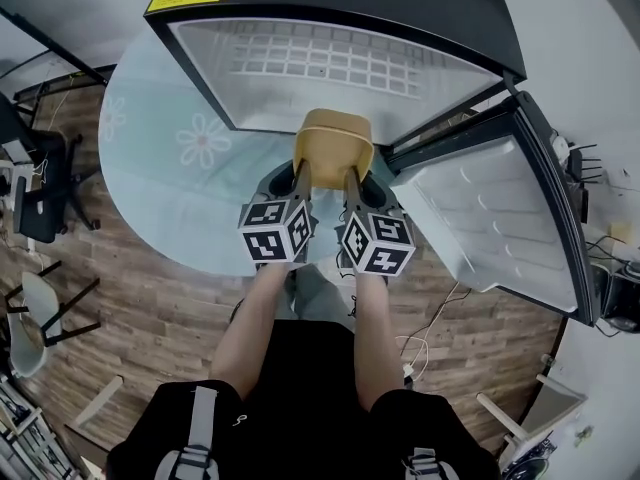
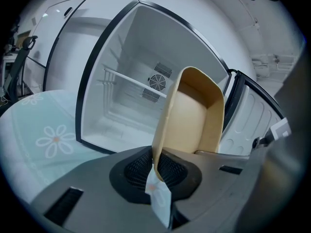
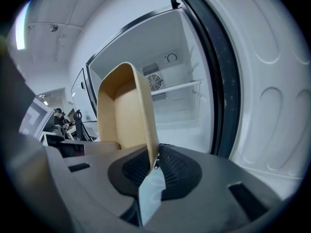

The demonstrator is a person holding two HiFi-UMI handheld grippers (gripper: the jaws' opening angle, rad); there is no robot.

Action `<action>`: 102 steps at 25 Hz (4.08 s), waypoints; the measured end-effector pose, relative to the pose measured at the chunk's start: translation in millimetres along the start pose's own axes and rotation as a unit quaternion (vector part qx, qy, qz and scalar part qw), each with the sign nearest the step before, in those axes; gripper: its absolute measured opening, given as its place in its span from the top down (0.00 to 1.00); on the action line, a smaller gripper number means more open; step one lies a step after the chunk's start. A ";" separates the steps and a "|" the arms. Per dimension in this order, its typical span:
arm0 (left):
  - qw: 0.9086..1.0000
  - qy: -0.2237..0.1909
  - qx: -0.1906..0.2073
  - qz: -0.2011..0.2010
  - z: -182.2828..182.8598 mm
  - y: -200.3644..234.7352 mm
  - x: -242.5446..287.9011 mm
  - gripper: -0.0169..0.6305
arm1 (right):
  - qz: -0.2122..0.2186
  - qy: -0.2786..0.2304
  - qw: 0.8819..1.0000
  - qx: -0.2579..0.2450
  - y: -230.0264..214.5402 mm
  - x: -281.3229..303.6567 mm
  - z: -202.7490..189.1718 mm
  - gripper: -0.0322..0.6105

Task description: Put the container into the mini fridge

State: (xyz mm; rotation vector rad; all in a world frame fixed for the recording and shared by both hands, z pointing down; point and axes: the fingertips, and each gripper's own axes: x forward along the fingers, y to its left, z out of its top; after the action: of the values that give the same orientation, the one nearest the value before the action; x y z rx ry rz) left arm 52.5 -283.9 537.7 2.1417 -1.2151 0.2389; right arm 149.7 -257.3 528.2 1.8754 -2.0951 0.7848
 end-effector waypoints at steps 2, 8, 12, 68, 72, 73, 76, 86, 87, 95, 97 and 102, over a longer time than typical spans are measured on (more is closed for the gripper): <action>1.000 0.005 -0.003 0.004 -4.3 -1.6 -1.8 0.94 | 0.003 0.005 1.000 0.003 -1.4 -2.4 -3.4 0.88; 1.000 0.025 -0.010 0.013 -10.3 10.6 15.4 0.93 | 0.008 0.022 1.000 0.018 -7.8 19.3 -12.6 0.89; 0.999 0.036 -0.016 0.015 -13.8 19.0 25.3 0.93 | 0.010 0.034 0.999 0.027 -9.7 31.7 -18.4 0.88; 0.997 0.044 -0.064 0.007 -2.3 63.5 111.9 0.59 | 0.031 0.034 0.992 0.117 -31.3 135.9 -2.0 0.76; 0.999 0.016 -0.030 0.034 10.2 65.3 103.0 0.59 | 0.028 0.018 0.995 0.096 -30.1 129.4 5.4 0.76; 0.999 0.011 -0.027 0.038 12.6 65.1 100.5 0.59 | 0.028 0.014 0.995 0.092 -29.2 126.9 7.5 0.76; 0.998 -0.006 -0.027 0.048 20.8 65.3 90.5 0.60 | 0.032 -0.001 0.996 0.084 -24.5 118.6 15.8 0.76; 0.996 -0.072 -0.016 0.044 56.3 50.7 50.9 0.86 | 0.059 -0.039 0.996 0.060 -2.7 83.1 41.2 0.77; 0.996 -0.078 -0.013 0.042 59.8 47.5 46.9 0.88 | 0.060 -0.043 0.996 0.056 -0.5 78.6 44.1 0.77; 0.990 -0.136 0.014 0.026 95.4 19.8 5.1 0.97 | 0.063 -0.094 0.993 0.020 16.1 39.0 76.4 0.84; 0.988 -0.149 0.022 0.018 101.7 13.9 -9.1 0.97 | 0.066 -0.108 0.992 0.012 24.8 27.4 81.3 0.89; 0.982 -0.185 0.046 -0.004 115.4 -7.4 -40.3 0.97 | 0.079 -0.147 0.986 -0.016 44.2 -1.8 96.9 0.94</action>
State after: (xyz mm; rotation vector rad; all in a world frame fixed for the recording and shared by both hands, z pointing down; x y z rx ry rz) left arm 18.4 -324.8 427.4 2.3417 -1.4222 -0.1160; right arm 124.8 -304.5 435.9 1.9277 -2.4414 0.5266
